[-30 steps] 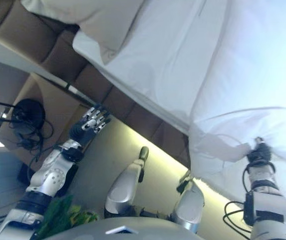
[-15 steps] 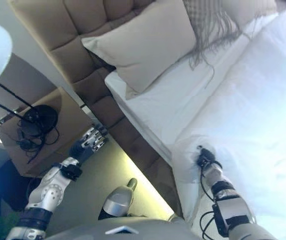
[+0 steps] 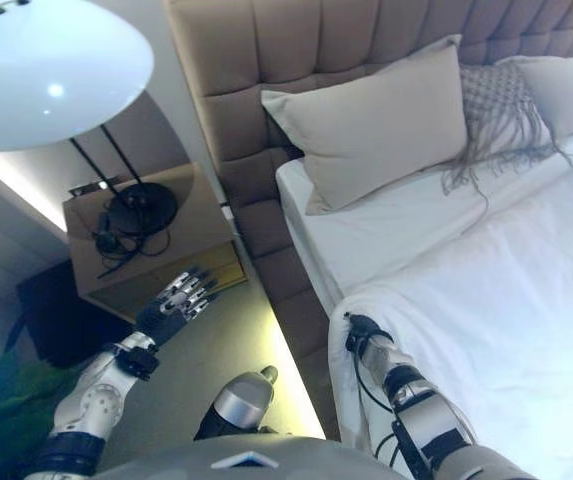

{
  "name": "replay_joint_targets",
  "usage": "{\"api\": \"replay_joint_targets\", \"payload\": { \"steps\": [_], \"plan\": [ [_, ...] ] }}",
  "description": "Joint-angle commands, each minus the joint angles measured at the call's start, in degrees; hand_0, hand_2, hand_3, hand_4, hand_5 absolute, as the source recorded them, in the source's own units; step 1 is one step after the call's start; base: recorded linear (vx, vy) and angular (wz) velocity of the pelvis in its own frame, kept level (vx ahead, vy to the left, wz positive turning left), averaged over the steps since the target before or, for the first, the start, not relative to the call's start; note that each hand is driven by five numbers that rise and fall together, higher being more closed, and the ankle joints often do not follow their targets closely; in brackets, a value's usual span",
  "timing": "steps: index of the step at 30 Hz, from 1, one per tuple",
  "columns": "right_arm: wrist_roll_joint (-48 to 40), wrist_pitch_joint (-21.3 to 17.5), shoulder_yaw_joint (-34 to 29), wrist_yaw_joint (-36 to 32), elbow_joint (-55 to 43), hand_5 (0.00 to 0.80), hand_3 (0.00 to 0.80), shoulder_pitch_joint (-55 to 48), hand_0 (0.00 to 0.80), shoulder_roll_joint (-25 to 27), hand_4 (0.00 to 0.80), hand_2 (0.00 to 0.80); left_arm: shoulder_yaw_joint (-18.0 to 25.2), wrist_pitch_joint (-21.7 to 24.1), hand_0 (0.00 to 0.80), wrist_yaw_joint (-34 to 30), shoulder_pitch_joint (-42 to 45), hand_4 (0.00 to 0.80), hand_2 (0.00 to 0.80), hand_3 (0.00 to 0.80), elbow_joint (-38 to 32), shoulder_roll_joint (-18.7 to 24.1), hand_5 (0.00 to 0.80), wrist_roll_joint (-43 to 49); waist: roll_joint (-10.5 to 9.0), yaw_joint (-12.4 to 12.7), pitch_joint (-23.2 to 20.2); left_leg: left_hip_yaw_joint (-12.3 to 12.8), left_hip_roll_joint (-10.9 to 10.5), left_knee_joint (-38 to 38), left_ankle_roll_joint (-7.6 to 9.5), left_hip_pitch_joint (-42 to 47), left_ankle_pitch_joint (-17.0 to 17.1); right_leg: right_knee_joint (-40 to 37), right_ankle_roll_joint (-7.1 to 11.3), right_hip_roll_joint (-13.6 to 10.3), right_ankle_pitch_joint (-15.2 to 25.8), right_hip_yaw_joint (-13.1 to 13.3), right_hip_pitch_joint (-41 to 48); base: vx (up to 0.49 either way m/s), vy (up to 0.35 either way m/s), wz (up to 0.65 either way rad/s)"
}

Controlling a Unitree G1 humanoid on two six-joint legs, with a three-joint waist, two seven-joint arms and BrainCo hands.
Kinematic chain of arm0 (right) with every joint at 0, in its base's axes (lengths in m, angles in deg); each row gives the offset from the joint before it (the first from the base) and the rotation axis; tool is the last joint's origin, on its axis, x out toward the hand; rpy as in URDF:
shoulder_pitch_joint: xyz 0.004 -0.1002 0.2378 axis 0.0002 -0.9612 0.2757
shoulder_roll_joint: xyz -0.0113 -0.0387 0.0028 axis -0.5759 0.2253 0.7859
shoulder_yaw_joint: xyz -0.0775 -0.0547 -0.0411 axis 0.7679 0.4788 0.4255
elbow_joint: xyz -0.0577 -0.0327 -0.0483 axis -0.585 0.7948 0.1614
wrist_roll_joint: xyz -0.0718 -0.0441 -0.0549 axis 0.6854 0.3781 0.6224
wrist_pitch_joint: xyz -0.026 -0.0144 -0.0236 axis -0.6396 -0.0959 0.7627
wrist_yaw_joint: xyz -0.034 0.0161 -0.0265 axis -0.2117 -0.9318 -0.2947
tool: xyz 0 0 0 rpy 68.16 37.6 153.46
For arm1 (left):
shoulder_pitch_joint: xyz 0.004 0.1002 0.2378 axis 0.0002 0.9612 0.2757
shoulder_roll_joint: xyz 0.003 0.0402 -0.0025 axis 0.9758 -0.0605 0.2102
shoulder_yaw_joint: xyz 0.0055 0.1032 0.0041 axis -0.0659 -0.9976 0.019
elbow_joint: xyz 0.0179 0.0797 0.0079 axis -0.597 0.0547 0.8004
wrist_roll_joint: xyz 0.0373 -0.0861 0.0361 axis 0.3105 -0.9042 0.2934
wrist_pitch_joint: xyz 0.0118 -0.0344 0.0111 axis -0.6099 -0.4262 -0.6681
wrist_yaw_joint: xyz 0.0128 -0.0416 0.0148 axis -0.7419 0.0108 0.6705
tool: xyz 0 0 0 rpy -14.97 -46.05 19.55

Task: Make the bed neatly

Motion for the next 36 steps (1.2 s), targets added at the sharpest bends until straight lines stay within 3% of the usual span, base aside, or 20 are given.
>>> {"api": "replay_joint_targets", "payload": {
  "steps": [1, 2, 3, 4, 5, 16, 26, 31, 36],
  "plan": [
    [1.7, -1.7, 4.9, -2.9, -6.6, 0.800, 0.800, 10.0, 0.800, -7.0, 0.800, 0.800, -3.9, 1.1, 0.000, -2.9, 1.4, 0.000, 0.000, 0.000, 0.1, 0.3, 0.000, 1.3, 1.58, 2.9, -5.5, -1.0, 3.8, -8.5, -0.20, 3.7, 4.7, 7.1, 2.15, -5.1, 0.9, -1.4, 1.3, 0.003, 0.041, 0.14],
    [1.8, -1.4, 4.7, -2.5, -7.1, 0.800, 0.800, 9.6, 0.800, -7.1, 0.800, 0.800, -3.9, 1.3, 0.000, -2.9, 1.6, 0.000, 0.000, 0.000, 0.2, 0.1, 0.000, 1.4, 1.58, 2.8, -5.6, -1.1, 3.7, -8.4, -0.20, 3.6, 4.7, 7.1, 2.12, -5.1, 0.9, -1.3, 1.3, -0.004, 0.036, 0.11],
    [1.8, -0.9, 4.5, -2.4, -7.2, 0.709, 0.709, 8.9, 0.709, -6.8, 0.709, 0.709, -3.9, 1.6, 0.000, -2.8, 1.9, 0.000, 0.000, 0.000, 0.4, 0.0, 0.000, 1.5, 1.66, 2.6, -5.7, -1.1, 3.7, -8.2, -0.21, 3.4, 4.7, 7.1, 2.08, -5.1, 1.0, -1.2, 1.3, -0.008, 0.024, 0.08],
    [2.0, -0.7, 4.3, -2.7, -7.2, 0.427, 0.427, 8.2, 0.427, -6.5, 0.427, 0.427, -3.9, 1.9, 0.000, -2.8, 2.1, 0.000, 0.000, 0.000, 0.5, -0.1, 0.000, 1.5, 1.69, 2.5, -5.7, -1.1, 3.6, -8.1, -0.22, 3.3, 4.7, 7.0, 2.06, -5.1, 1.0, -1.0, 1.2, -0.015, 0.010, 0.03],
    [1.6, -0.4, 4.0, -3.4, -7.0, 0.000, 0.000, 7.2, 0.000, -6.1, 0.000, 0.000, -4.0, 2.3, 0.000, -2.6, 2.4, 0.000, 0.000, 0.000, 0.5, -0.4, 0.000, 1.4, 1.66, 2.2, -5.7, -1.0, 3.7, -7.9, -0.24, 3.2, 4.7, 7.0, 2.02, -5.0, 1.1, -0.8, 1.2, 0.000, 0.000, 0.00],
    [-2.7, 2.9, 1.4, -9.3, -3.1, 0.000, 0.000, 1.4, 0.000, -5.3, 0.000, 0.000, -5.2, 3.4, 0.000, -0.9, 2.1, 0.000, 0.000, 0.000, 1.0, -1.1, 0.000, 1.2, 1.39, 0.8, -6.0, 0.7, 4.6, -7.4, -0.42, 2.9, 4.5, 6.7, 1.48, -4.3, 0.6, 0.4, 0.6, 0.011, -0.028, -0.05],
    [-9.9, 5.1, 0.0, -8.7, 4.3, 0.000, 0.000, -4.4, 0.000, -6.4, 0.000, 0.000, -6.2, 3.9, 0.000, 1.9, 1.0, 0.000, 0.000, 0.000, 1.2, -3.2, 0.000, 1.4, 3.14, 0.1, -6.0, 0.8, 4.4, -6.4, -0.05, 1.6, 4.5, 7.9, 1.33, -4.7, -0.4, 1.0, -0.6, -0.018, -0.002, -0.05],
    [-15.3, 4.1, 0.9, -13.2, 3.0, 0.000, 0.000, -7.5, 0.000, -5.9, 0.000, 0.000, -6.5, 4.5, 0.000, 3.5, 0.8, 0.000, 0.000, 0.000, 1.0, -3.1, 0.000, 2.4, 3.47, -0.7, -5.6, 1.0, 4.5, -6.2, 0.05, 1.1, 4.7, 8.3, 1.27, -4.5, -0.7, 1.7, -1.4, -0.058, -0.022, -0.05],
    [-17.8, 0.4, 3.2, -14.2, -3.6, 0.000, 0.000, -8.7, 0.000, -6.4, 0.000, 0.000, -5.2, 4.6, 0.000, 3.7, 1.6, 0.000, 0.000, 0.000, 0.3, -2.9, 0.000, 1.8, 3.30, -0.9, -5.7, 0.9, 4.5, -6.3, -0.10, 1.2, 5.2, 8.7, 0.94, -4.3, -1.1, 2.0, -1.5, -0.027, -0.014, -0.09]
  ]
}}
